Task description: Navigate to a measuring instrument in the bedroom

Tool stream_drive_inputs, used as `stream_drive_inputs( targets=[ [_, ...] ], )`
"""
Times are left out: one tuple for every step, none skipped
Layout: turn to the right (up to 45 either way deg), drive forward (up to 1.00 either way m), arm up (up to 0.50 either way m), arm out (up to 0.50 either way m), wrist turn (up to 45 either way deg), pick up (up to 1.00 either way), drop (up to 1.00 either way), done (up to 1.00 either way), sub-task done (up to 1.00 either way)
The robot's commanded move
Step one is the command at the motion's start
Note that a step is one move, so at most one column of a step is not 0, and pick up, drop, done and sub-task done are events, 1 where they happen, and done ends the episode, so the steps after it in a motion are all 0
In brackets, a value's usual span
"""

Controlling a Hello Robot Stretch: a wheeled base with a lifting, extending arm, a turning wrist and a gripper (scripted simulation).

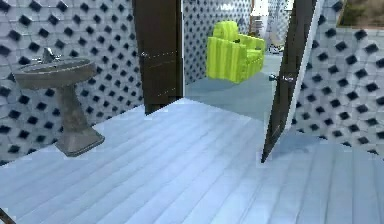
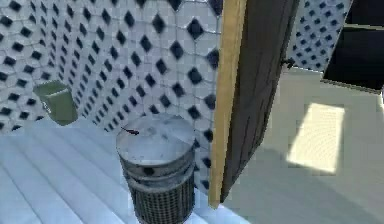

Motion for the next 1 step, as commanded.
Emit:
stream_drive_inputs(
  targets=[
    [0.0, 1.0, 0.0, 0.0, 0.0, 0.0, 0.0, 0.0, 0.0]
  ],
)
